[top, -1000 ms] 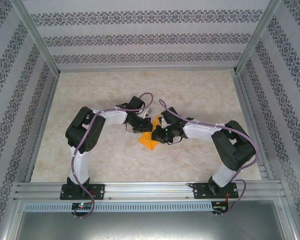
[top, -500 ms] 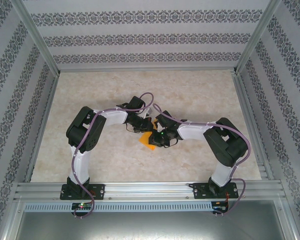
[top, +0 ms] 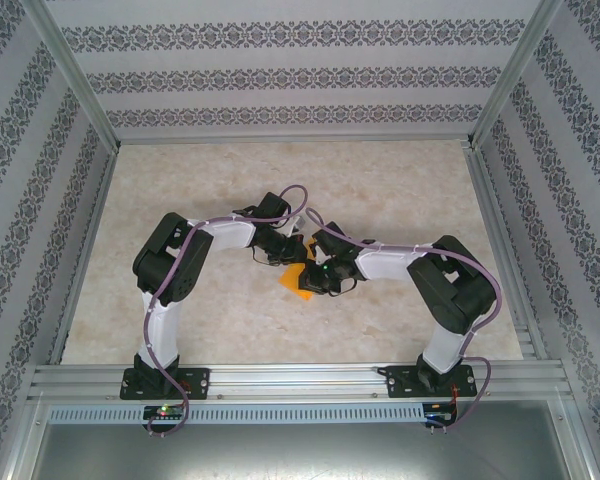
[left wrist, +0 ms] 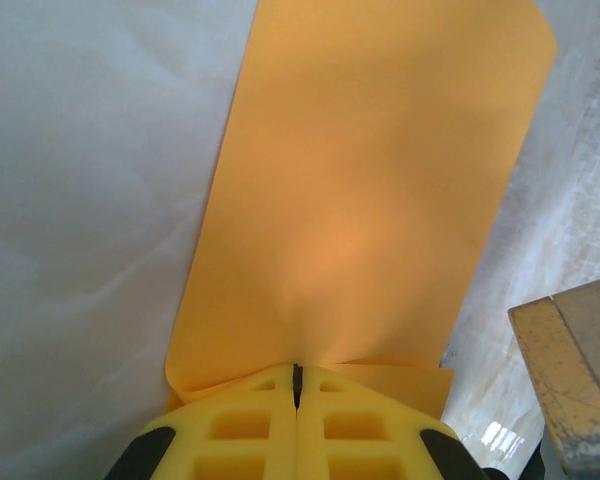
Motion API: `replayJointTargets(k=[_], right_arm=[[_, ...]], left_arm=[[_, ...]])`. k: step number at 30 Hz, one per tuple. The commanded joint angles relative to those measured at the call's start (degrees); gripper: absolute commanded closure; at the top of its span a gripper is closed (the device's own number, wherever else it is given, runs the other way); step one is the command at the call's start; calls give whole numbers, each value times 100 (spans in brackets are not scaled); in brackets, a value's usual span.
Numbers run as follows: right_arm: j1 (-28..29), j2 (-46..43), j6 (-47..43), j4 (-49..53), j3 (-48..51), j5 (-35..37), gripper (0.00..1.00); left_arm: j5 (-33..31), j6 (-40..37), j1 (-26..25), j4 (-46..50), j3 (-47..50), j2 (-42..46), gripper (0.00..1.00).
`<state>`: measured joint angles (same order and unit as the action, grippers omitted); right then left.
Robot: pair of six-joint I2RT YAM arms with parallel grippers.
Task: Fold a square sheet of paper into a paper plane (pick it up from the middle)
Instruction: Fold the triangle a second time at the center of the table.
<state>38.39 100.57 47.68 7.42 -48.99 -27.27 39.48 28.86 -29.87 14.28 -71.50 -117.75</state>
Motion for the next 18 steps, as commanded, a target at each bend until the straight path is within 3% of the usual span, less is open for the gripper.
replayJointTargets(k=[1, 18], right_arm=[[17, -96, 26, 159, 255, 76, 91], [247, -490, 450, -174, 974, -22, 92]], left_arm=[[-758, -200, 25, 514, 286, -604, 100], [-811, -275, 24, 580, 220, -774, 100]])
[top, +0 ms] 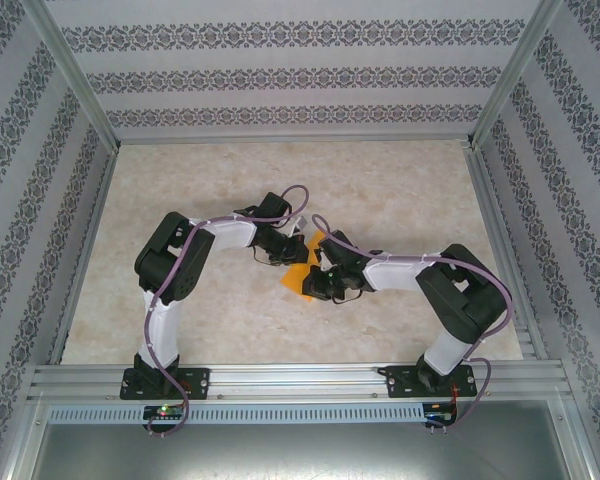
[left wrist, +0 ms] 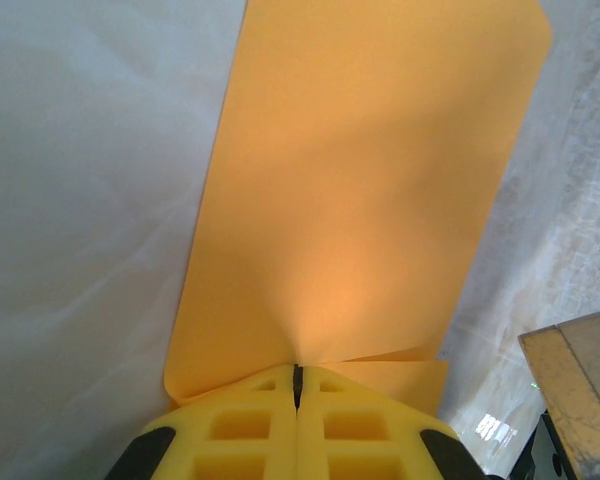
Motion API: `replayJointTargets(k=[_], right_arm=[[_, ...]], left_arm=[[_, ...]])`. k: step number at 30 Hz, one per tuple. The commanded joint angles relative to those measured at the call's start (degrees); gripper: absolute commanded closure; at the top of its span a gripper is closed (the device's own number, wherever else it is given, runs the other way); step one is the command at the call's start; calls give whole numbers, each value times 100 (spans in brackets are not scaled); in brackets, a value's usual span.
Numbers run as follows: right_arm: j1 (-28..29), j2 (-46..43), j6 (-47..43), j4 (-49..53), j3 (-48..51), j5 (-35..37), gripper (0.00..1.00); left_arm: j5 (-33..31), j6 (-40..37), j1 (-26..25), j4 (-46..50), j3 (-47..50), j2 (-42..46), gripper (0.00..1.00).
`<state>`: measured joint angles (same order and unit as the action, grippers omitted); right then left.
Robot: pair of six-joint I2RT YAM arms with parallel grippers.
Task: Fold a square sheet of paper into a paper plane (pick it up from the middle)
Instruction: Fold the triangle a second time at the center of the table.
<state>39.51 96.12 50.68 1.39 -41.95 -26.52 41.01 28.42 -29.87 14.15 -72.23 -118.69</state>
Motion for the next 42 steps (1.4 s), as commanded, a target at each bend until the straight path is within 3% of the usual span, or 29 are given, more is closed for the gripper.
replayJointTargets(k=[1, 12, 19, 31, 42], right_arm=[[144, -87, 168, 412, 333, -91, 92], [176, -511, 380, 305, 662, -162, 93], [-167, -891, 513, -73, 207, -526, 93], [-540, 241, -153, 314, -464, -513, 94], [-549, 216, -409, 743, -49, -141, 94]], left_arm=[[-967, -244, 24, 604, 280, -681, 100], [-922, -277, 25, 641, 259, -721, 100], [-860, -271, 16, 663, 261, -686, 100], [-812, -279, 24, 721, 253, -582, 100], [-832, -251, 72, 747, 94, -543, 100]])
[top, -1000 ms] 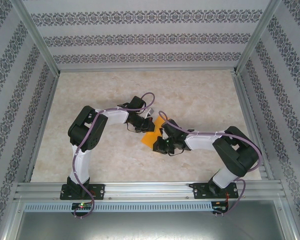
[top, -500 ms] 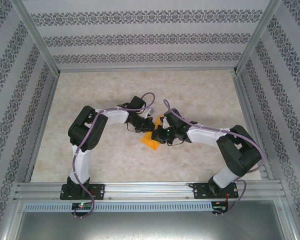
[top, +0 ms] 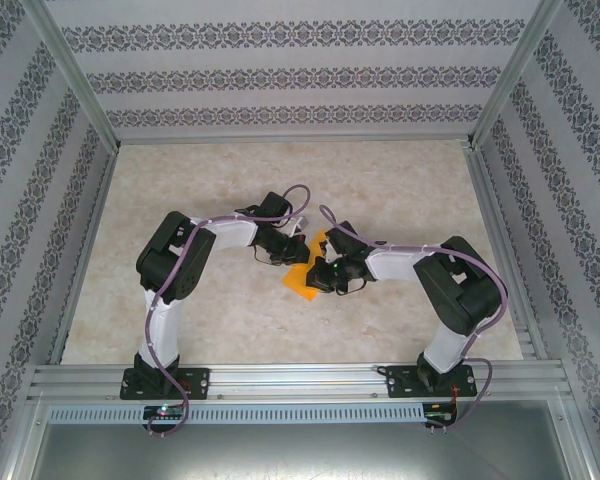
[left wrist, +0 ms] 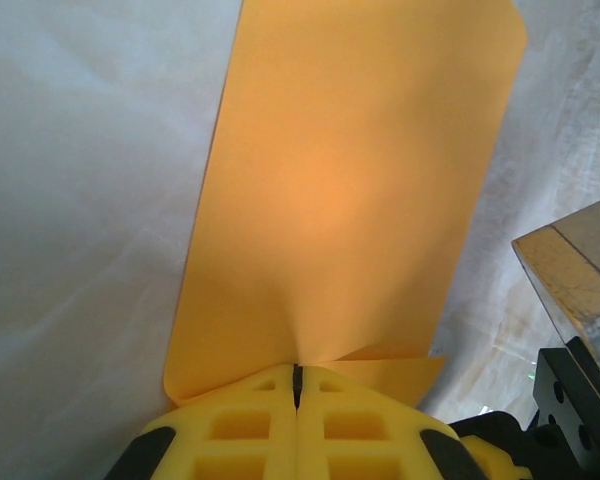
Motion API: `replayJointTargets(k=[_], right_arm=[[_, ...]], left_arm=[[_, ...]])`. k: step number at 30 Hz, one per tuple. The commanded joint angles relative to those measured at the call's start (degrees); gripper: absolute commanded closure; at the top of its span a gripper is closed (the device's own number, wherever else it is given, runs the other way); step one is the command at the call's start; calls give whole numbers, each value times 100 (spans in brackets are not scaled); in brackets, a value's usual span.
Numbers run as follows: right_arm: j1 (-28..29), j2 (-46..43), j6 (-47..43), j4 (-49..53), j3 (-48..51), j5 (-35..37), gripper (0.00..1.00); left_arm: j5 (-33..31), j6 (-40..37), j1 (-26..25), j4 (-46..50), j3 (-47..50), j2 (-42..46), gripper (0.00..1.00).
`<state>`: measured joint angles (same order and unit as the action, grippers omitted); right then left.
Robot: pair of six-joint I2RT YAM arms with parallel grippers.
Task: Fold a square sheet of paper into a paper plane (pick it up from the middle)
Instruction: Fold the triangle a second time at the center of the table.
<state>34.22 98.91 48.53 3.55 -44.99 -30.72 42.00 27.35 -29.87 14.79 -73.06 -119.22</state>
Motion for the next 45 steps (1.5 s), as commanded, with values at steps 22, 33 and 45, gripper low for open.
replayJointTargets(k=[22, 33, 45], right_arm=[[87, -247, -37, 119, 993, 154, 94], [173, -171, -36, -15, 950, 61, 94], [122, -264, 101, -362, 773, -206, 94]], left_arm=[[-1036, -378, 446, 1242, -767, -537, 100], [-1388, -481, 492, 1597, -1323, -563, 100], [-760, -72, 226, 1333, -725, 584, 100]])
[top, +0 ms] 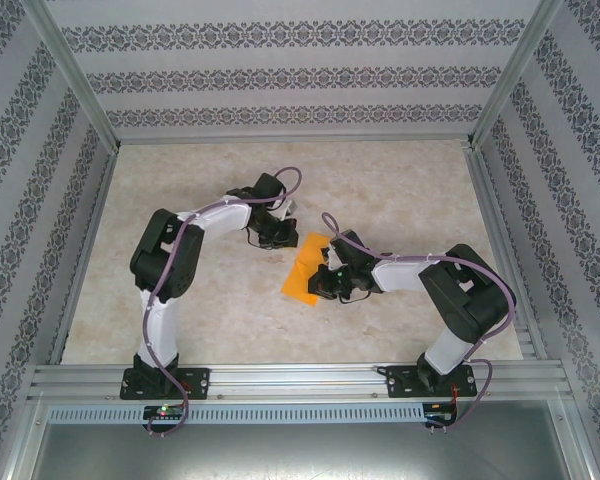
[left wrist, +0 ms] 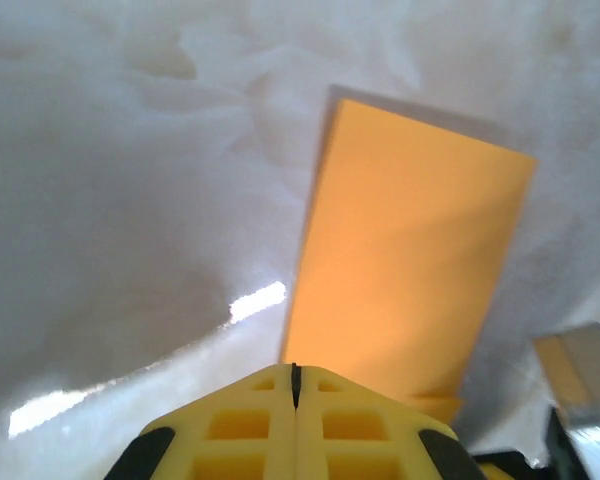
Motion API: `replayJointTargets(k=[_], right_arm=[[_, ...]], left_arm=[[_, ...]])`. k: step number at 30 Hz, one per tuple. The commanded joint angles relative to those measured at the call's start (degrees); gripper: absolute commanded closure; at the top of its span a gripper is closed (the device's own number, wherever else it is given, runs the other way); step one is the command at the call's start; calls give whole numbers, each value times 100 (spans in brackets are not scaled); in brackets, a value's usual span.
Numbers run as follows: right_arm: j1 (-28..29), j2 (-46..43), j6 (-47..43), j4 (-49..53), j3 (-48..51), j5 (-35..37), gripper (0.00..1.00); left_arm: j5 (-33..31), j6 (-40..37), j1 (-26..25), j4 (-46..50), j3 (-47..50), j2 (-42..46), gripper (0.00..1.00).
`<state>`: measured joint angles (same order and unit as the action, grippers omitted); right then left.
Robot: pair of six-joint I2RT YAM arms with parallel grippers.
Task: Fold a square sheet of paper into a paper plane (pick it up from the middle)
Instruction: Fold the triangle a second time at the center of the table.
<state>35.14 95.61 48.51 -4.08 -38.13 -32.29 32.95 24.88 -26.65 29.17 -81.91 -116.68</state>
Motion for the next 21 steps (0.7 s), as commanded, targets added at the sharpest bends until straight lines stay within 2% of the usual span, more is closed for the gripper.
replayJointTargets(k=[1, 9, 21], right_arm=[[14, 48, 114, 363, 78, -48, 94], [-121, -33, 430, -337, 74, -326, 94], [-480, -34, 419, -506, 224, -352, 94]], left_arm=[[175, 216, -146, -121, 202, 326, 100], [396, 388, -549, -573, 594, 27, 100], [-21, 153, -578, -487, 816, -251, 100]])
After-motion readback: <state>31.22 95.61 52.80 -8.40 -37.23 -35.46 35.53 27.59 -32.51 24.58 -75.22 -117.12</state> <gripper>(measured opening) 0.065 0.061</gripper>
